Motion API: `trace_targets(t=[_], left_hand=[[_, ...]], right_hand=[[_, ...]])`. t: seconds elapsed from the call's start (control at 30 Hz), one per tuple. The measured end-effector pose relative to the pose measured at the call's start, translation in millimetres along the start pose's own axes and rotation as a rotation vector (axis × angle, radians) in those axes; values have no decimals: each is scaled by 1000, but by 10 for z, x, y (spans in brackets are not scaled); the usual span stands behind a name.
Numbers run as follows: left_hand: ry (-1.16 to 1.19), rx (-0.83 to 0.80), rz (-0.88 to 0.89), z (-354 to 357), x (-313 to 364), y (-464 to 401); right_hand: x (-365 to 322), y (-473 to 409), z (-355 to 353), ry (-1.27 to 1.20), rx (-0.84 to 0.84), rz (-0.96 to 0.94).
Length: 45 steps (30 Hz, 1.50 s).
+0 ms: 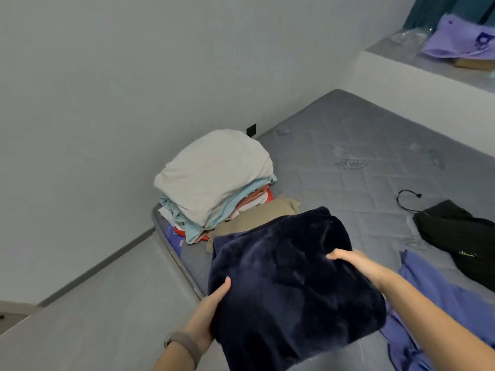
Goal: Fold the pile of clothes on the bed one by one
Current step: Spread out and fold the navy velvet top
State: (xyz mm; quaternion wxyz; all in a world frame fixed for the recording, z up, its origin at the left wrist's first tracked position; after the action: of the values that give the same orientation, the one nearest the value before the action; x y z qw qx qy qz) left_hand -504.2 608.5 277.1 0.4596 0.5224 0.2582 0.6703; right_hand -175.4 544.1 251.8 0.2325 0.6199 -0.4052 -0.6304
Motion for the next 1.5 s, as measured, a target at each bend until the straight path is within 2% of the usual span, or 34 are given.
trace_targets(t=[0.13,0.2,0.23,0.3,0.33,0.37,0.43,0.47,0.53,0.63,0.8,0.93,1.13,1.33,1.5], left_hand=[[6,42,-35,-52,544,-895],[-40,143,19,-134,721,-1359],[-157,284,93,-231,774,-1594],[-601,657,351,-352,912,-1894],[-796,720,514,-301,947,-1988],[-948,659,628,-175,951,-2075],[-1279,414,720,109,861,-2301],[-1475,342,689,186,783,-2458],[-1809,308,517,176,667,-2772],[-2017,290,288,-10,638,-3175],[-2096,253,97,-202,659,-3674],[-2093,236,12,-223,657,-3922],[-2085,285,-8,-224,606,-4036],[-2054,268,28,-237,591,-4004],[-1994,264,63,-229,595,-3936]], right_hand=[[-756,-810,91,73,41,-83],[-1026,-1223,155,138,87,-168],[-1106,-1454,190,201,136,-195],[-1139,-1925,301,424,243,-253],[-1115,-2126,385,589,279,-289],[-1065,-2304,494,724,295,-320],[-929,-2588,721,901,288,-351],[-895,-2695,820,979,285,-371],[-832,-2872,953,1093,293,-399],[-701,-3095,1004,1103,324,-376],[-630,-3364,1158,1135,411,-377],[-600,-3580,1210,1126,426,-381],[-537,-3670,1240,1109,464,-422],[-529,-3645,1242,1114,487,-435],[-575,-3565,1239,1087,431,-414]])
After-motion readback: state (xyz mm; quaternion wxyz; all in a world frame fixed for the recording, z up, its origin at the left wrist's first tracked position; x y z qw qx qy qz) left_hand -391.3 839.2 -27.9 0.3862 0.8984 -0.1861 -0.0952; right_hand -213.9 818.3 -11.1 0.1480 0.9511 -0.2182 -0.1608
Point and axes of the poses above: each hand's wrist, its own y-axis away from the middle knuckle, its own z-axis out of the palm, x = y × z, the point moved 4 cm from there along -y, towards the middle knuckle, and after that the axes turned 1 degree about y, right-handed, at the moved point
